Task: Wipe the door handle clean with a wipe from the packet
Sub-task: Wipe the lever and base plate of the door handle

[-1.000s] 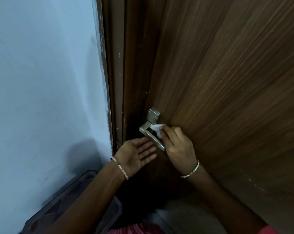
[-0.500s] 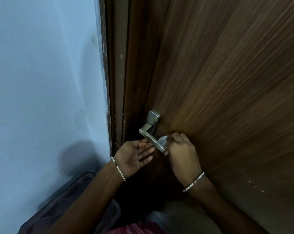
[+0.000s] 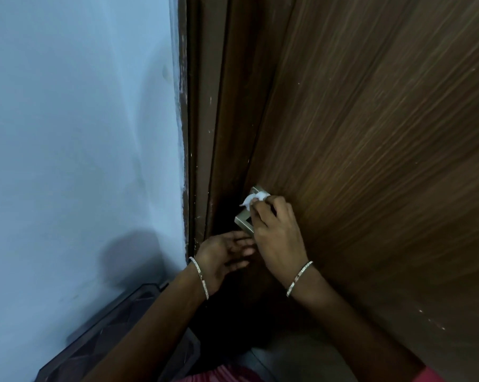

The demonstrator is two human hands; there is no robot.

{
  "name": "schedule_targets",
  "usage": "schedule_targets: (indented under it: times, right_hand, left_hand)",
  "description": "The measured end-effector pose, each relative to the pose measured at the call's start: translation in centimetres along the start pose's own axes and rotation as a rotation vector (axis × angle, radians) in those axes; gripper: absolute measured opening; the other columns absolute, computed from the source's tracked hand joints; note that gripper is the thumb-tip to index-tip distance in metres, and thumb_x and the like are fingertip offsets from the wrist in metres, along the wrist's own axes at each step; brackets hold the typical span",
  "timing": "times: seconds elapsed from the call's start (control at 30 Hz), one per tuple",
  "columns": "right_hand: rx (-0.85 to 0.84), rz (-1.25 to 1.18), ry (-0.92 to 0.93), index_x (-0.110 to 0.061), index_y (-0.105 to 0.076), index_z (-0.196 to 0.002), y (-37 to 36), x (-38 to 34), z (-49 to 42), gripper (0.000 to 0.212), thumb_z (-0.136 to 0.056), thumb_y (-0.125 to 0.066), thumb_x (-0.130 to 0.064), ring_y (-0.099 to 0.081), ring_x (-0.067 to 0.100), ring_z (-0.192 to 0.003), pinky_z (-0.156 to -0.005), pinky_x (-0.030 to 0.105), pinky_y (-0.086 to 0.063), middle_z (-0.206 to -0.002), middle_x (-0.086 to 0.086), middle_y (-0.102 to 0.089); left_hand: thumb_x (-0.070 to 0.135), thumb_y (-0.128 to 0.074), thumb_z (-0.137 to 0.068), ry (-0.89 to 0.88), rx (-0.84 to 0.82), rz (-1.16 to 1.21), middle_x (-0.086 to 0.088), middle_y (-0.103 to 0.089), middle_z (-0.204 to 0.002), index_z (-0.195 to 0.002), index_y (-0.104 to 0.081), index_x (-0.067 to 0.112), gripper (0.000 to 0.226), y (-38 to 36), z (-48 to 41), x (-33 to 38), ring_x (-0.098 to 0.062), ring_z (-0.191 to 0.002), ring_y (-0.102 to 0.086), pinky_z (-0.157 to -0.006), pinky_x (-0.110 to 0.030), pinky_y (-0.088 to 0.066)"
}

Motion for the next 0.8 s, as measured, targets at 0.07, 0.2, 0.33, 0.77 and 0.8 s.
schedule_targets:
  times: [0.07, 0.2, 0.33, 0.77, 0.8]
  right_hand:
    - [-0.116, -0.077, 0.035, -0.001, -0.073, -0.102, -0.7, -0.5, 0.1, 0.027, -0.091, -0.05, -0.008, -0.045, 0.02, -0.108, -0.088, 0.033, -0.052, -0.108, 0.006, -0.071]
    - [-0.078, -0.258, -0.144, -0.008, -0.077, -0.105, 0.2, -0.8, 0.2, 0.022, -0.088, -0.063, -0.006, -0.059, 0.018, -0.104, -0.091, 0.022, -0.052, -0.106, 0.0, -0.074]
    - [0.0, -0.465, -0.394, -0.004, -0.075, -0.11, 1.2, 0.1, -0.4, 0.03, -0.081, -0.074, 0.004, -0.068, 0.02, -0.104, -0.092, 0.017, -0.049, -0.112, 0.007, -0.074]
    - [-0.138, -0.714, -0.722, -0.025, -0.072, -0.117, 2.2, 2.7, 7.2, 0.027, -0.094, -0.063, -0.014, -0.064, -0.008, -0.102, -0.089, 0.013, -0.053, -0.113, -0.019, -0.07]
    - [-0.132, -0.736, -0.73, -0.025, -0.072, -0.118, 2.3, 2.6, 7.6, 0.028, -0.095, -0.064, -0.014, -0.063, -0.013, -0.104, -0.091, 0.011, -0.052, -0.112, -0.024, -0.067]
  left_hand:
    - [-0.004, -0.045, -0.093, -0.265, 0.234, -0.239, -0.002, -0.075, -0.086, -0.102, -0.073, 0.008, 0.031, 1.5, 0.6, 1.6, -0.022, -0.087, -0.069, -0.073, -0.031, -0.051]
    - [0.019, -0.06, -0.085, -1.03, 0.557, -0.747, 0.012, -0.069, -0.094, -0.106, -0.065, 0.025, 0.023, 1.3, 5.1, 5.7, -0.001, -0.085, -0.065, -0.074, -0.019, -0.05]
    - [0.02, -0.061, -0.087, -1.166, 0.397, -0.972, 0.005, -0.061, -0.121, -0.128, -0.059, 0.022, 0.041, -1.3, 4.4, 6.8, -0.006, -0.109, -0.057, -0.088, -0.017, -0.043]
    - [0.022, -0.063, -0.097, -1.292, 0.7, -0.934, -0.005, -0.074, -0.083, -0.102, -0.066, 0.006, 0.017, -2.8, 4.0, 7.7, -0.019, -0.064, -0.069, -0.05, -0.035, -0.054]
    - [0.019, -0.063, -0.097, -1.355, 0.7, -0.901, -0.005, -0.075, -0.093, -0.104, -0.069, 0.005, 0.017, -3.0, 4.2, 7.7, -0.016, -0.075, -0.07, -0.059, -0.031, -0.057]
Point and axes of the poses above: each hand's wrist, its own z-axis away from the middle knuckle, its own y-axis out of the back of the hand, x = y × z, the point moved 6 cm from there along -z, towards the middle knuckle
